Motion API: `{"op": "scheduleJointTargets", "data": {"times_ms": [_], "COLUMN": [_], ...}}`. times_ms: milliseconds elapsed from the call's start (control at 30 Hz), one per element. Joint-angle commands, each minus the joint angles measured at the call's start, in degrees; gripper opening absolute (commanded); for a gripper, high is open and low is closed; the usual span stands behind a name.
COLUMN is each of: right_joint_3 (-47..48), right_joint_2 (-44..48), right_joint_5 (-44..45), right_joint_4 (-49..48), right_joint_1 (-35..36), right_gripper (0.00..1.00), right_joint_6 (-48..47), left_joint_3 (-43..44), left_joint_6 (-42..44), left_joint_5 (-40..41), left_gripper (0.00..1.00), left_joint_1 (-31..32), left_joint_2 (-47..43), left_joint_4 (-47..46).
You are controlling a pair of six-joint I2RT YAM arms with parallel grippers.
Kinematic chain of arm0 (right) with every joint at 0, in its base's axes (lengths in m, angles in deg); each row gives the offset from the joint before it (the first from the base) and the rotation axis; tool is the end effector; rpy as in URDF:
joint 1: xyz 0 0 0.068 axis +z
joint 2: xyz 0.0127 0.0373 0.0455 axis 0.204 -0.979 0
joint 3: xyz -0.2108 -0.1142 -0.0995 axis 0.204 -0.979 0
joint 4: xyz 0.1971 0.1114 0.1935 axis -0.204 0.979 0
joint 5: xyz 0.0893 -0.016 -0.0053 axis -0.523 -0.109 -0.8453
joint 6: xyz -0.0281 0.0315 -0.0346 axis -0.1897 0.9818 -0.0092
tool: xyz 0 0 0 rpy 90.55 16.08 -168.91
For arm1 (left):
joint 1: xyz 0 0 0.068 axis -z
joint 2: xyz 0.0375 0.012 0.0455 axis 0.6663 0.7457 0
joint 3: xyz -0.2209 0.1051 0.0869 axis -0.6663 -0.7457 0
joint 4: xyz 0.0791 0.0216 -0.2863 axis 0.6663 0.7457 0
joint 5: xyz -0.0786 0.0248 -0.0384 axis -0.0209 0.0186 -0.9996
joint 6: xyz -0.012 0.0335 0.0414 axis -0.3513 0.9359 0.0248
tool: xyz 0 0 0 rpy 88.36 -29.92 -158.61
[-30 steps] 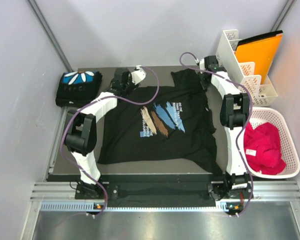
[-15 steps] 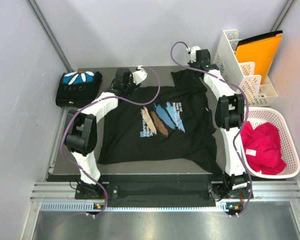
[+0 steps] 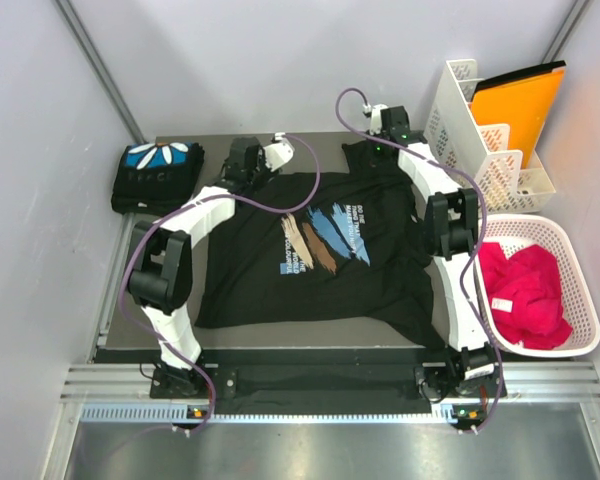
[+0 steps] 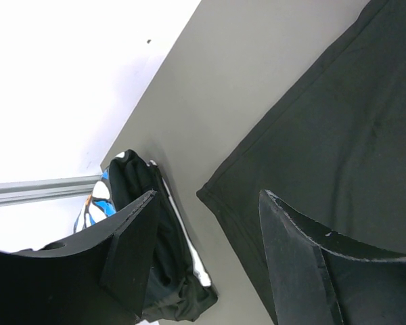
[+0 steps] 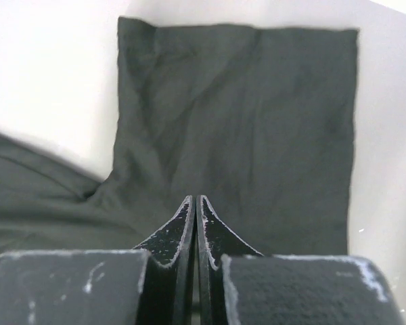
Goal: Fold and stack the t-shirts
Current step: Flatten the tshirt out
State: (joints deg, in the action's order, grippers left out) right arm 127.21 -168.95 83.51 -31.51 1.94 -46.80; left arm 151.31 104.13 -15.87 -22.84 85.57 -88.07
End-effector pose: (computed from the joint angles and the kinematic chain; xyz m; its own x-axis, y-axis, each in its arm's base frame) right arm 0.5796 0.1451 0.1813 -0.6265 -0.2452 -0.7398 -0.3625 0.9320 -0.0019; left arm 0.4423 -0.1438 0.2260 -0.2199 0.7855 -0.5784 0.4096 0.6125 0.6761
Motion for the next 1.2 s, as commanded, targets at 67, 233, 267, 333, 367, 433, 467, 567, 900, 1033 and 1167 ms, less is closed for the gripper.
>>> {"op": "scheduleJointTargets", "data": {"times_ms": [67,233,267,333,367,433,467,567,900,1033,1167], "right_joint_3": [-1.7,-1.7,-1.8,-2.3,-2.7,-3.1,-3.2,-2.9,-1.6,-1.3,-0.2], "right_joint_2": [2.5,1.8,1.5,1.3,1.2,1.0,0.7,0.2,-2.0,-2.8,-4.2], "right_joint_5": [-4.3,-6.2,-6.5,-7.4,-7.6,-8.2,-8.4,-8.2,-9.1,-13.0,-14.9], "right_joint_4": [1.5,1.8,2.1,2.2,2.3,2.1,2.1,1.8,-1.6,-6.4,-9.4], "right_joint_1": [0.1,0.0,0.0,-0.1,-0.2,-0.3,-0.2,-0.4,-2.6,-4.4,-5.5], "right_gripper": [0.0,0.0,0.0,0.0,0.0,0.0,0.0,0.0,0.02,0.03,0.01], "right_joint_6": [4.8,6.7,6.8,7.1,7.6,8.0,8.3,8.5,14.4,20.7,22.7], "left_joint_3": [-0.2,0.0,0.1,0.2,0.3,0.3,0.3,0.3,0.6,0.7,1.5], "left_joint_6": [0.8,0.5,0.5,0.5,0.6,0.7,0.6,1.2,2.6,3.7,4.1], "left_joint_5": [0.8,0.7,0.6,0.6,0.5,0.5,0.5,0.6,0.7,0.3,0.2], "left_gripper": [0.65,0.65,0.65,0.65,0.65,0.65,0.65,0.65,0.65,0.65,0.65], "left_joint_1": [0.3,0.4,0.5,0.5,0.5,0.6,0.6,0.8,1.7,2.3,3.2], "left_joint_2": [-4.0,-3.7,-3.8,-3.8,-3.8,-3.9,-4.0,-4.2,-5.0,-4.9,-4.4], "left_joint_4": [-3.0,-2.9,-2.9,-2.9,-2.9,-2.9,-2.8,-2.7,-3.0,-4.2,-4.7]}}
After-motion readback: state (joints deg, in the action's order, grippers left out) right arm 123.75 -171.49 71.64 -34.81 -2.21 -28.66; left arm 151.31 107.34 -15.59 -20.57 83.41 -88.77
